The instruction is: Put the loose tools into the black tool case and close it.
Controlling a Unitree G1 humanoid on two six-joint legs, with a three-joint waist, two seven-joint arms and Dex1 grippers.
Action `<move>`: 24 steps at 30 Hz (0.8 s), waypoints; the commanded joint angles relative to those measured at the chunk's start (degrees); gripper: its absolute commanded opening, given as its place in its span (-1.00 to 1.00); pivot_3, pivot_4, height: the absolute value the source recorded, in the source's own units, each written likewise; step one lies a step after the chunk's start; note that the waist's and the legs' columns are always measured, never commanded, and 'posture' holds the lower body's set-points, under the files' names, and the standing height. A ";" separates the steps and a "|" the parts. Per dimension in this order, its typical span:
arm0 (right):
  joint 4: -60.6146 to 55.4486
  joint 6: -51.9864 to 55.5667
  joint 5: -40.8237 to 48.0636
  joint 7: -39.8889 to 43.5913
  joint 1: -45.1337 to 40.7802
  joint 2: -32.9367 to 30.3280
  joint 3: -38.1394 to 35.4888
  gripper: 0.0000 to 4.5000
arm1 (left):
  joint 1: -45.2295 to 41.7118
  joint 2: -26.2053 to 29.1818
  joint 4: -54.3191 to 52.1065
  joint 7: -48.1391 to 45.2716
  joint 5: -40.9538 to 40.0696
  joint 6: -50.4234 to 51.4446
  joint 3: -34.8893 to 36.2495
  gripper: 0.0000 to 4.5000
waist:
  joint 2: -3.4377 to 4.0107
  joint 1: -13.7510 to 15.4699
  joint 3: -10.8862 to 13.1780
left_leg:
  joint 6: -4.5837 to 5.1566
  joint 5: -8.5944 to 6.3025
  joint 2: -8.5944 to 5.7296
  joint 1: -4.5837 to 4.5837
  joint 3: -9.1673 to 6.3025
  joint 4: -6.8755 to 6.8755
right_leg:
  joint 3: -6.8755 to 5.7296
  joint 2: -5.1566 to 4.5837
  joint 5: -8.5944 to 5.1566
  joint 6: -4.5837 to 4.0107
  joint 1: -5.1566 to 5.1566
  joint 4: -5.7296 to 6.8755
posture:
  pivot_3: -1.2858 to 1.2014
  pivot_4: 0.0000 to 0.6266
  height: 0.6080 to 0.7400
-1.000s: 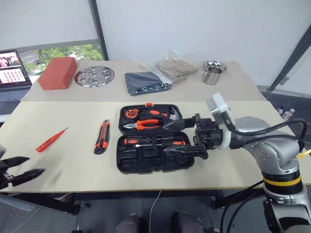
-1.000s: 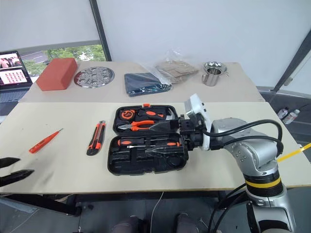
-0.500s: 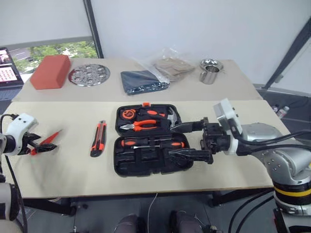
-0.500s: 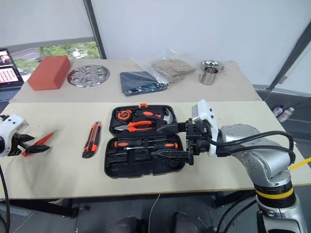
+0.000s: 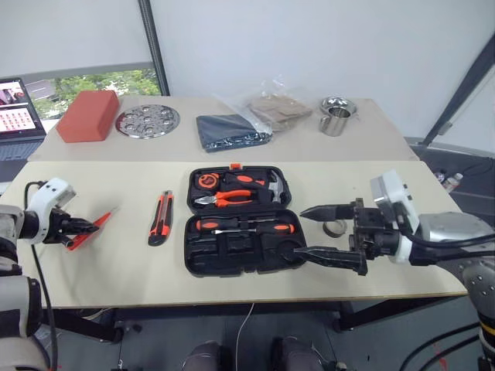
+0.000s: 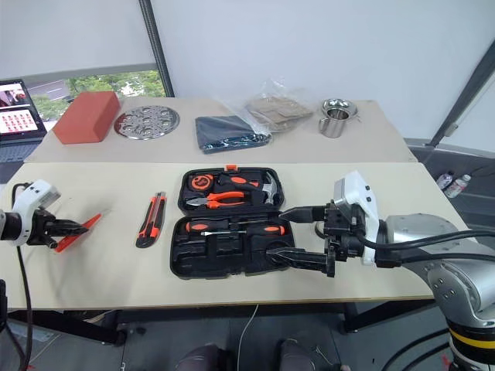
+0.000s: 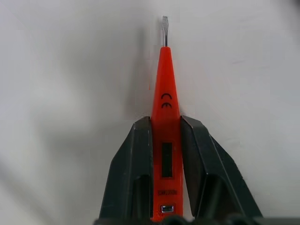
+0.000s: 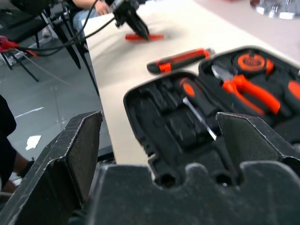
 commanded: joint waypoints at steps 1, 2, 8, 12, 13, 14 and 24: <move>-3.81 0.58 2.69 -0.11 4.24 -2.20 -5.00 1.00 | 3.13 -0.70 -29.77 -9.66 -9.48 8.38 -0.60 -0.83 | 0.00 0.50 0.01 | 0.04 -0.02 -0.01 -0.01 -0.09 0.11 | -0.01 -0.03 0.00 0.02 0.08 -0.01 | 0.03 -0.52 0.91; -4.31 0.19 2.55 -0.55 5.12 -2.36 -5.30 1.00 | 4.02 -1.29 -35.67 -10.64 -11.45 10.79 -0.92 -0.83 | 0.00 0.59 0.01 | 0.13 -0.08 -0.01 -0.14 -0.15 0.27 | 0.00 -0.04 0.00 0.05 0.06 -0.06 | 0.03 -0.52 0.91; -5.78 -1.37 2.27 -3.59 7.16 -1.50 -5.17 1.00 | 1.83 -9.24 -54.02 -9.80 -15.34 20.47 -9.26 -0.83 | 0.02 0.22 0.00 | 0.38 -0.14 -0.17 -0.23 -0.24 0.51 | 0.18 -0.01 0.07 0.45 0.24 -0.13 | 0.03 -0.52 0.91; -6.68 -1.81 2.38 -6.08 7.37 -0.43 -4.56 1.00 | -0.64 -13.77 -53.47 -8.44 -12.26 21.32 -16.79 -0.83 | 0.02 0.15 0.01 | 0.35 -0.11 -0.11 -0.18 -0.20 0.50 | 0.22 0.16 -0.15 0.78 0.21 -0.04 | 0.03 -0.52 0.91; -6.97 -1.86 2.44 -6.86 7.50 -0.06 -4.48 1.00 | -1.09 -14.75 -52.22 -8.21 -11.09 20.40 -18.64 -0.83 | 0.02 0.28 0.01 | 0.33 -0.09 -0.10 -0.15 -0.21 0.50 | 0.23 0.18 -0.15 0.77 0.22 -0.01 | 0.03 -0.52 0.91; -7.30 -2.00 2.40 -7.53 7.81 0.28 -4.47 1.00 | -1.56 -15.76 -50.83 -7.95 -10.09 19.74 -20.25 -0.83 | 0.02 0.35 0.01 | 0.33 -0.09 -0.10 -0.15 -0.22 0.50 | 0.21 0.18 -0.16 0.76 0.23 0.01 | 0.03 -0.52 0.91; -9.36 -3.26 2.17 -13.76 10.72 3.11 -5.63 1.00 | -5.26 -22.41 -38.39 -6.15 -4.11 13.87 -26.72 -0.83 | 0.02 0.51 0.01 | 0.49 -0.07 -0.15 -0.27 -0.23 0.56 | 0.21 0.13 0.07 0.40 0.20 -0.10 | 0.03 -0.52 0.91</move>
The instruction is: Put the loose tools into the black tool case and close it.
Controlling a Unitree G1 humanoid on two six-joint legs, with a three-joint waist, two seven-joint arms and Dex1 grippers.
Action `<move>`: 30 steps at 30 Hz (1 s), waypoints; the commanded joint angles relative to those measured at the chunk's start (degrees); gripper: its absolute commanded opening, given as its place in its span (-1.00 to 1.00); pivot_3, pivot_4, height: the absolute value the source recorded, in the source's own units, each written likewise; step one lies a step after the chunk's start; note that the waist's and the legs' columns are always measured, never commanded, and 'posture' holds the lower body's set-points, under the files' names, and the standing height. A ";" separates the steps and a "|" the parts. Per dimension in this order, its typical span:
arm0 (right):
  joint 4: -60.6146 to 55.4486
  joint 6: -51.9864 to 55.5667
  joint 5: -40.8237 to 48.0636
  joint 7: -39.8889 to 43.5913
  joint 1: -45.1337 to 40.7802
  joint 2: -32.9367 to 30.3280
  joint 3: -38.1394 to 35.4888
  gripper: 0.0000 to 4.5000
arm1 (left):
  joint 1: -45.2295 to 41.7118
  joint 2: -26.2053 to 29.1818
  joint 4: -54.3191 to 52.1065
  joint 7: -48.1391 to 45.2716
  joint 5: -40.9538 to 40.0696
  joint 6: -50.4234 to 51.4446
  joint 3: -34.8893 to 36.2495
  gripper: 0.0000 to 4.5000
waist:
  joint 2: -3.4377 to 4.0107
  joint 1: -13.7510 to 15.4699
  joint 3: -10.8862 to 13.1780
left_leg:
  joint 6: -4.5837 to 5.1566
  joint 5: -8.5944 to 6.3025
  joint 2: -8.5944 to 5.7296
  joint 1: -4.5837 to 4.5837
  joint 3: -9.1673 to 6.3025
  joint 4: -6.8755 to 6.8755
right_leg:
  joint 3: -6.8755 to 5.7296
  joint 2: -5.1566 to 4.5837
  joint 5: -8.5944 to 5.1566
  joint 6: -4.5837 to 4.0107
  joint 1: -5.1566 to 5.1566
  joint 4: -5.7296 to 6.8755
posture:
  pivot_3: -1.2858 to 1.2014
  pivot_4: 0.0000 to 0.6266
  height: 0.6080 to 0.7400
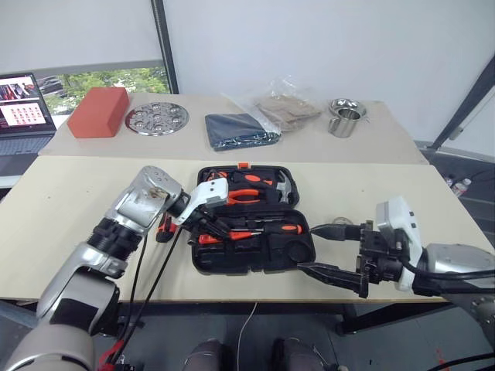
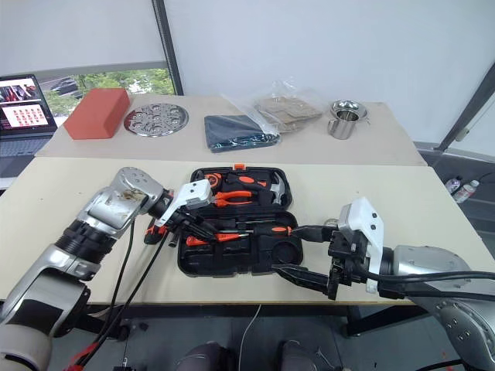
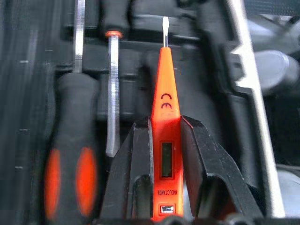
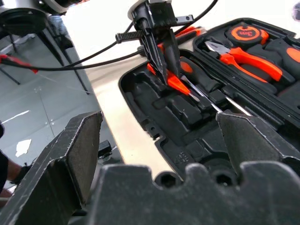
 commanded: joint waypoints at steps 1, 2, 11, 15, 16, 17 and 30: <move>-2.06 -2.12 0.87 -2.26 0.78 0.82 -2.51 1.00 | -1.01 -0.67 2.33 0.15 3.02 -4.19 -2.00 -0.83 | 0.00 -0.01 0.00 | 0.00 0.00 0.00 0.00 0.00 0.00 | 0.00 0.00 0.00 0.00 0.00 0.00 | 0.03 -0.52 0.91; -2.22 -2.24 1.02 -2.55 1.04 0.86 -2.72 1.00 | -1.06 -0.90 2.66 -0.17 3.09 -4.25 -2.25 -0.83 | 0.00 0.06 0.00 | 0.00 0.00 0.00 0.01 0.00 0.00 | 0.00 0.00 0.00 0.00 0.00 0.01 | 0.03 -0.52 0.91; -2.33 -2.98 2.22 -4.43 1.49 0.90 -2.82 1.00 | -1.83 -0.77 1.32 -1.85 1.15 -3.45 0.65 0.26 | 0.00 -0.01 0.00 | 0.01 0.00 0.00 0.00 -0.05 0.00 | 0.00 -0.03 0.00 0.00 0.00 0.02 | 0.03 -0.52 0.91; -2.64 -3.05 3.02 -4.93 2.66 0.82 -3.06 1.00 | 0.51 1.90 -3.04 -3.01 -6.25 -0.93 8.82 0.37 | 0.00 -0.09 0.00 | 0.01 0.00 0.01 -0.03 -0.07 0.02 | -0.01 -0.03 0.00 0.00 -0.02 0.02 | 0.03 -0.52 0.91; -2.66 -3.08 3.25 -5.11 2.87 0.83 -3.14 1.00 | 1.64 2.48 -3.84 -3.27 -7.68 -1.13 10.36 0.37 | 0.00 -0.16 0.00 | 0.01 0.00 0.01 -0.01 -0.07 0.01 | 0.00 -0.04 0.00 0.00 -0.02 0.02 | 0.03 -0.52 0.91; -2.65 -3.13 3.44 -5.26 3.11 0.81 -3.24 1.00 | 3.02 2.86 -4.60 -3.11 -9.51 -0.56 12.42 0.26 | 0.01 -0.19 0.00 | 0.01 0.00 0.02 -0.01 -0.08 0.00 | -0.01 -0.05 0.00 -0.01 -0.02 0.02 | 0.03 -0.52 0.91; -1.90 -3.91 2.19 -5.54 2.20 0.83 -0.32 1.00 | 13.37 -6.59 1.76 11.17 -12.45 -0.42 18.38 -0.98 | 0.04 0.38 -0.03 | 0.12 0.04 -0.04 0.05 -0.13 0.05 | 0.02 -0.06 0.06 0.11 0.18 -0.05 | 0.03 -0.52 0.91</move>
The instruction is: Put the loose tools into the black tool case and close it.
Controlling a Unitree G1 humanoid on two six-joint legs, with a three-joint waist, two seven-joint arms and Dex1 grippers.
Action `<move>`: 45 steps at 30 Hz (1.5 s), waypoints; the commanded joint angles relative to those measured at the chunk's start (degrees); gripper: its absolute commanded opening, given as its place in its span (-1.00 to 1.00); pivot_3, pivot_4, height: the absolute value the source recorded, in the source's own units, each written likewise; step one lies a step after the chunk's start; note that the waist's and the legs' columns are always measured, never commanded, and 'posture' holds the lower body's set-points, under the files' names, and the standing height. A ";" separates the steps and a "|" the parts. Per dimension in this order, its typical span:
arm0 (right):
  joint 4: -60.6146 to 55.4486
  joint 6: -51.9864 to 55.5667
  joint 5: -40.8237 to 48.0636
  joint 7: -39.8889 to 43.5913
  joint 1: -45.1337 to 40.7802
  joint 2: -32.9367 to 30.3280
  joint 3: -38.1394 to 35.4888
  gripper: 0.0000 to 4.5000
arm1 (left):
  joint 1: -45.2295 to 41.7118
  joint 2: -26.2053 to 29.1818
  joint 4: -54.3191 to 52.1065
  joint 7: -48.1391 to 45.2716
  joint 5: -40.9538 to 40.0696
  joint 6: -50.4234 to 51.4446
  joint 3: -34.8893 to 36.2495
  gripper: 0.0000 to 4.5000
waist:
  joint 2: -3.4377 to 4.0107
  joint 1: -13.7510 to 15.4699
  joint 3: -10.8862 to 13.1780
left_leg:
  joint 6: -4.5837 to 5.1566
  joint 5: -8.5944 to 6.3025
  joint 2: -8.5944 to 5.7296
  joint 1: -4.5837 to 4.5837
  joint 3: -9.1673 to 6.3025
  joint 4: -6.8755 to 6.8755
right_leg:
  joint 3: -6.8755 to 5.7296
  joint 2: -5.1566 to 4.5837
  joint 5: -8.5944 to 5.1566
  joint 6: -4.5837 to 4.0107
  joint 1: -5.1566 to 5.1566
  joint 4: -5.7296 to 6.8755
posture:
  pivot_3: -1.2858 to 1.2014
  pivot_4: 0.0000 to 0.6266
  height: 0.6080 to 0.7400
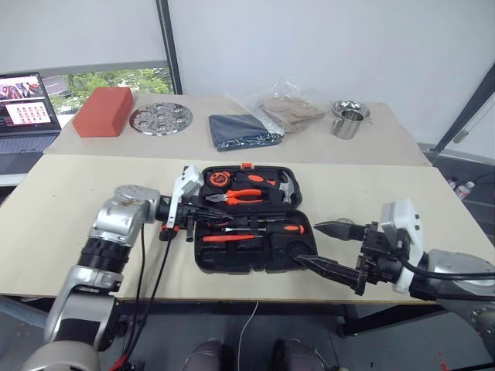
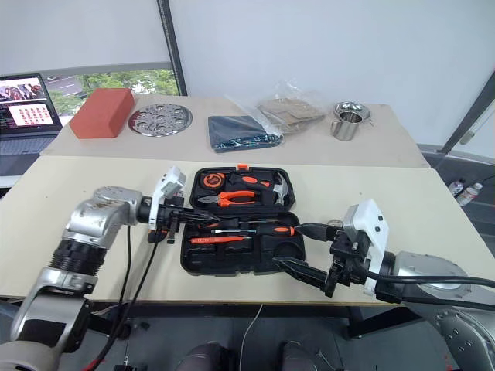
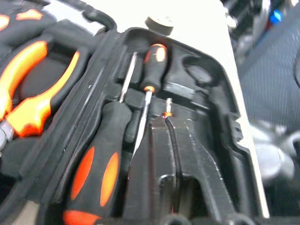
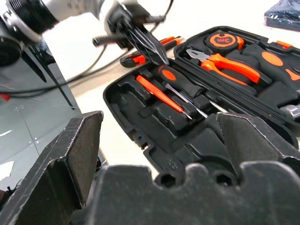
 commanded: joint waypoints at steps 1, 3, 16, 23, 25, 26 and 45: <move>-1.02 -1.71 0.01 0.10 -1.13 -0.28 -0.43 1.00 | 1.72 -0.21 -1.36 0.99 0.66 -1.18 -1.44 -0.98 | 0.00 -0.16 0.00 | 0.00 0.00 0.00 0.01 0.00 0.00 | 0.00 0.00 0.00 -0.01 0.00 0.02 | 0.03 -0.52 0.91; -0.79 -1.64 0.06 -0.10 -1.42 -0.21 -0.34 1.00 | 4.67 1.29 -2.89 0.38 3.84 -4.10 -5.25 -0.98 | 0.02 -0.30 -0.01 | -0.01 0.00 0.01 0.02 0.00 -0.01 | -0.01 0.01 0.00 -0.02 -0.01 0.03 | 0.03 -0.52 0.91; -0.07 -1.69 -0.16 -0.59 -1.93 1.07 1.44 1.00 | 9.87 4.94 -4.00 3.83 6.54 -13.45 -5.28 -0.98 | 0.91 -0.68 -0.60 | -0.06 -0.32 0.11 1.11 -0.08 -0.29 | 0.06 -0.15 -0.13 -0.13 0.91 -0.18 | 0.03 -0.52 0.91; 3.03 -1.44 0.43 3.30 -7.64 0.50 4.42 1.00 | 14.13 13.29 -21.02 5.24 -9.19 4.82 12.22 -0.54 | 0.86 -1.11 -0.53 | -0.13 -0.26 0.15 0.83 -0.14 -0.29 | 0.04 -0.06 -0.14 -0.15 0.65 -0.10 | 0.03 -0.52 0.91; 4.37 -1.55 -0.02 5.36 -9.77 0.19 5.96 1.00 | 19.81 17.18 -25.90 6.69 -12.11 9.00 18.96 -0.26 | 0.83 -1.78 -0.50 | -0.14 -0.26 0.18 0.78 -0.10 -0.29 | 0.08 -0.04 -0.17 -0.18 0.54 -0.10 | 0.03 -0.52 0.91; 4.76 -1.69 -0.51 6.11 -10.35 0.08 6.46 1.00 | 22.34 18.35 -27.55 7.42 -12.76 9.90 20.98 -0.08 | 0.84 -1.98 -0.50 | -0.14 -0.26 0.18 0.79 -0.12 -0.31 | 0.05 -0.04 -0.18 -0.16 0.58 -0.08 | 0.03 -0.52 0.91; 12.38 -8.11 -13.94 14.86 -18.44 2.71 15.81 1.00 | 22.60 12.74 -37.38 44.24 -12.53 41.13 29.91 0.98 | 0.53 1.69 -0.31 | -1.15 -0.53 -0.05 0.98 -0.33 -0.56 | -0.17 -0.19 -0.32 0.27 0.89 -0.27 | 0.03 -0.52 0.91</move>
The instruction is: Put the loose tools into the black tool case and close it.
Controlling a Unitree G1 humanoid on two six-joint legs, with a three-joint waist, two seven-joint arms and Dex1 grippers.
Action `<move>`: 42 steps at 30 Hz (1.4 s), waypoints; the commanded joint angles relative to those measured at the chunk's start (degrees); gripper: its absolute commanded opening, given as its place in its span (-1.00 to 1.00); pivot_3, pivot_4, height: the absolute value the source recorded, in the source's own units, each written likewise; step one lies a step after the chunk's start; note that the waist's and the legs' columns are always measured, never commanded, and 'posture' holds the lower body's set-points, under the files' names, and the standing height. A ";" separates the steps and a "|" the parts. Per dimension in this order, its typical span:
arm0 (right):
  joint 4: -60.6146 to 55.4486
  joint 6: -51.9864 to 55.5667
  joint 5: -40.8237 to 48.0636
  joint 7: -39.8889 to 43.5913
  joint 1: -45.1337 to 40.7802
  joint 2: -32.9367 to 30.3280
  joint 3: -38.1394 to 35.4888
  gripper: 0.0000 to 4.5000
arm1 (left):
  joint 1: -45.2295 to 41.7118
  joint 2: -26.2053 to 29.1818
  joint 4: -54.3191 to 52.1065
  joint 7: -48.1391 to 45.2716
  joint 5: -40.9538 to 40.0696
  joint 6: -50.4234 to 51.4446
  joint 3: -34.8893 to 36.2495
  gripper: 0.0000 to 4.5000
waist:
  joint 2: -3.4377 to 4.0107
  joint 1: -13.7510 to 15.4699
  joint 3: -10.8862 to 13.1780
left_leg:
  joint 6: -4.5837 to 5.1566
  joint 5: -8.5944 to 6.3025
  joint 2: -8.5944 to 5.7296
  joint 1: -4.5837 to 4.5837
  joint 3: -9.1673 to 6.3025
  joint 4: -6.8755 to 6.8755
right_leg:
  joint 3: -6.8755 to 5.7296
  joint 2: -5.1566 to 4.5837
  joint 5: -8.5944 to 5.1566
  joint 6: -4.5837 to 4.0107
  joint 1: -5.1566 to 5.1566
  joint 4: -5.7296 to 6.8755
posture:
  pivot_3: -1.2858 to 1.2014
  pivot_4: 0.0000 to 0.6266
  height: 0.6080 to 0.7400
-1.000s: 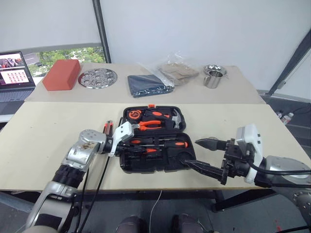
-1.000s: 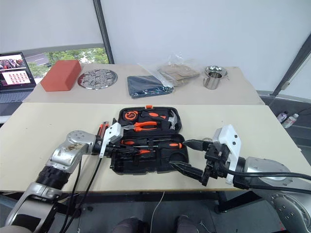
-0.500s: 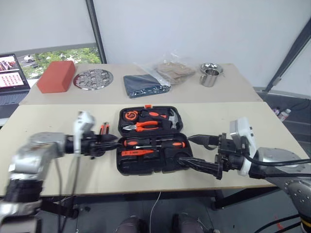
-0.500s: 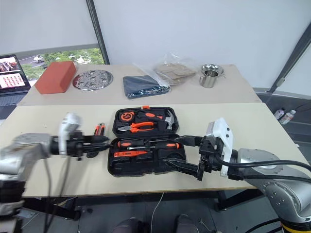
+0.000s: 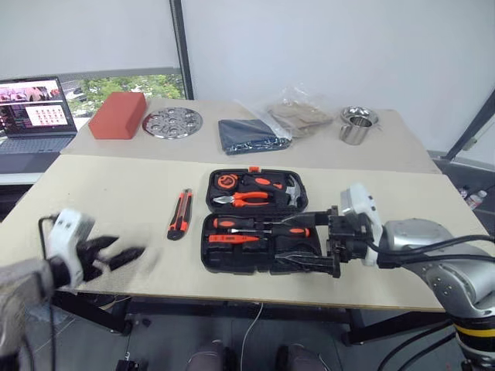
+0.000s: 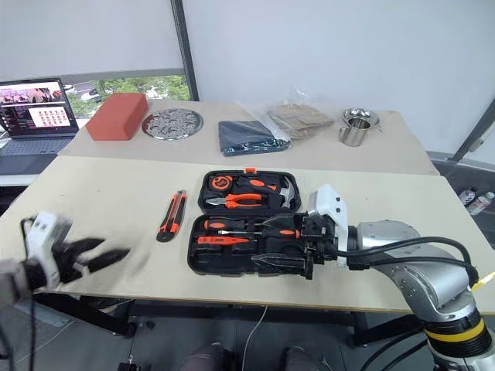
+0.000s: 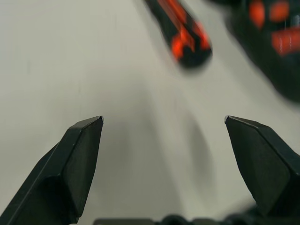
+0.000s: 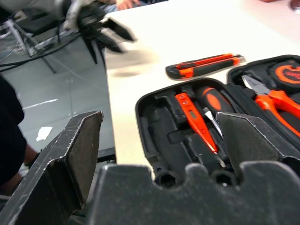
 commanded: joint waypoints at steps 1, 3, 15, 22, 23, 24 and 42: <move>-1.27 -1.94 -1.64 -0.60 0.32 0.12 -1.39 1.00 | -9.36 -1.13 3.10 7.75 0.98 10.70 -4.79 0.98 | -0.03 -0.68 -0.02 | 0.02 0.01 0.00 -0.02 0.05 -0.02 | 0.02 0.05 0.02 -0.02 0.00 0.00 | 0.03 -0.52 0.91; -2.72 -1.81 -1.44 -1.03 1.85 0.14 -2.05 1.00 | -16.81 -4.03 8.28 11.46 2.77 13.77 -9.52 0.98 | -0.04 -1.35 -0.02 | 0.07 0.02 -0.02 0.02 0.14 -0.11 | 0.09 0.13 0.17 -0.28 -0.03 0.06 | 0.03 -0.52 0.91; -9.26 0.64 1.48 -5.79 7.94 -0.35 -6.20 1.00 | -23.45 -3.50 26.26 10.70 11.24 3.40 -27.65 0.12 | -0.06 -2.59 0.00 | 0.20 0.47 0.08 0.39 0.22 -0.65 | 0.12 0.35 -0.29 -0.45 -0.02 0.14 | 0.03 -0.52 0.91; -12.01 3.51 6.99 -6.37 11.29 -3.03 -10.55 1.00 | -26.71 7.21 31.11 -14.19 8.43 -17.12 -26.43 -0.29 | -0.22 -2.84 0.12 | -0.28 0.28 0.17 0.32 0.20 -0.63 | 0.13 0.11 -0.29 -0.42 -0.18 0.16 | 0.03 -0.52 0.91; -12.56 3.75 7.42 -6.48 11.98 -3.53 -11.12 1.00 | -25.78 9.98 28.79 -22.16 7.37 -22.15 -27.01 -0.29 | -0.34 -2.72 0.20 | -0.31 0.30 0.19 0.23 0.19 -0.61 | 0.09 0.11 -0.28 -0.45 -0.26 0.17 | 0.03 -0.52 0.91; -13.01 3.76 7.56 -6.52 12.79 -4.01 -11.61 1.00 | -24.87 12.82 26.36 -29.50 6.40 -25.17 -28.12 -0.29 | -0.45 -2.69 0.25 | -0.36 0.32 0.20 0.05 0.18 -0.58 | 0.05 0.12 -0.18 -0.61 -0.44 0.19 | 0.03 -0.52 0.91; -19.98 3.06 8.32 -14.00 21.86 -4.04 -15.82 1.00 | -38.28 -4.75 24.36 -46.46 16.23 -25.35 -56.59 -0.29 | -0.44 -1.57 0.28 | 0.72 0.51 0.08 -0.24 0.16 -0.20 | 0.07 0.28 -0.36 -0.25 -0.33 0.12 | 0.03 -0.52 0.91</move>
